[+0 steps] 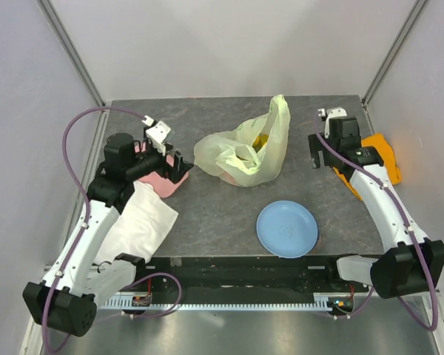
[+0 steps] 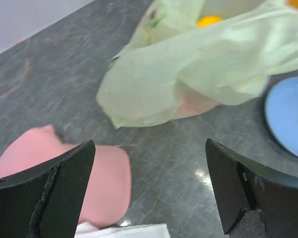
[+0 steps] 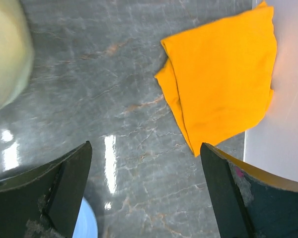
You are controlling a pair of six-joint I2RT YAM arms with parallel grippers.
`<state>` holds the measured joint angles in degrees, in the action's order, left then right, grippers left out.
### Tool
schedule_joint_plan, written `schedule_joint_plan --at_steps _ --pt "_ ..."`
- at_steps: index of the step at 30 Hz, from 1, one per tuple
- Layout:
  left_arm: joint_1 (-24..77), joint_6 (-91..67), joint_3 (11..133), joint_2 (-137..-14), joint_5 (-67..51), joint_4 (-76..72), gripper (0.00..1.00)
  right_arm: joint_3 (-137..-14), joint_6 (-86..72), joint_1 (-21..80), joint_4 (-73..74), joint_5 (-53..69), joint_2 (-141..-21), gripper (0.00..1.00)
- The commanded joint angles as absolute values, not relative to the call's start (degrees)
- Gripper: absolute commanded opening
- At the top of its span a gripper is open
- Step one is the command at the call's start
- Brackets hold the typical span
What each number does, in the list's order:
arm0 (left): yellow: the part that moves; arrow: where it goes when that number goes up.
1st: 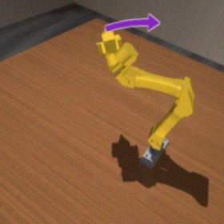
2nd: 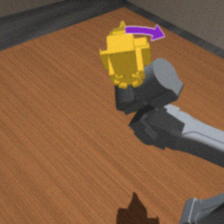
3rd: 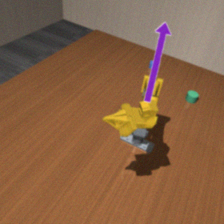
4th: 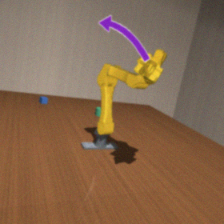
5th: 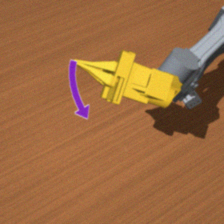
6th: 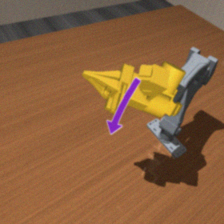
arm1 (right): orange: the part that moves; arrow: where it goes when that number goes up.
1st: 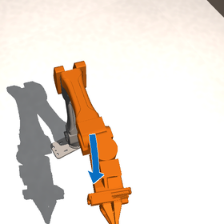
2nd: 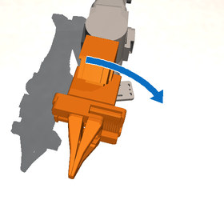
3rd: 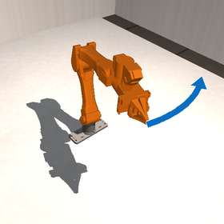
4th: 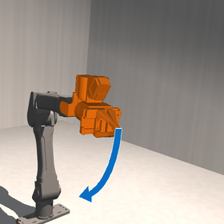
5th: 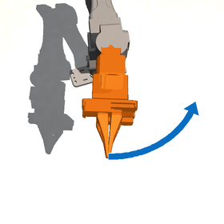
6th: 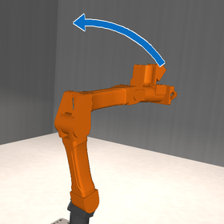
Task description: Take the fake fruits out of the plastic bag
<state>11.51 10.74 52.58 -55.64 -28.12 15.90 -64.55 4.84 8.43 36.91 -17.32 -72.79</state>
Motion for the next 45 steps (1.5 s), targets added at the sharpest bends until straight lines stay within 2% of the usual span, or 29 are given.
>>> schedule_joint_plan --at_steps 1,2,6,10,17,21,29,35,38,43,44,45 --pt "18.00 16.52 63.52 -56.77 -32.17 23.10 0.99 -78.96 7.20 8.70 42.53 -10.66 -68.64 0.98" --pt "20.19 18.09 67.81 -57.56 -32.86 24.77 0.99 -81.36 8.25 8.70 44.54 -3.59 -68.56 0.98" --pt "25.83 21.08 76.62 -63.00 -31.65 30.57 0.99 -89.63 9.67 8.88 44.56 11.23 -68.46 0.98" --pt "30.75 27.24 84.80 -71.78 -26.29 39.19 0.99 -99.82 3.62 9.84 44.47 11.60 -74.86 0.98" --pt "34.97 34.35 90.78 -79.61 -22.94 39.55 0.99 -103.26 0.01 10.72 39.64 12.65 -81.20 0.98" --pt "35.86 35.86 93.77 -83.31 -22.32 39.37 0.95 -105.47 -2.46 11.86 39.55 14.24 -84.28 0.98" --pt "38.84 35.51 95.36 -81.66 -32.87 40.69 0.92 -101.95 -5.71 13.80 37.88 16.08 -84.20 0.98" --pt "44.82 43.32 91.41 -80.42 -27.08 41.13 0.92 -102.48 -5.98 14.76 37.62 15.21 -85.52 0.98" --pt "46.49 46.40 90.18 -81.73 -25.14 41.13 0.86 -102.13 -6.24 14.94 37.44 13.19 -86.22 0.98" --pt "48.25 51.94 87.10 -83.40 -20.40 41.48 0.70 -100.11 -7.47 14.94 37.70 8.09 -86.75 0.97" --pt "48.34 52.55 86.75 -83.84 -19.52 41.66 0.65 -99.85 -7.64 14.85 37.71 8.09 -86.84 0.97" --pt "48.34 53.86 86.14 -84.28 -17.60 41.57 0.51 -99.41 -7.82 14.85 37.62 8.17 -86.92 0.95"
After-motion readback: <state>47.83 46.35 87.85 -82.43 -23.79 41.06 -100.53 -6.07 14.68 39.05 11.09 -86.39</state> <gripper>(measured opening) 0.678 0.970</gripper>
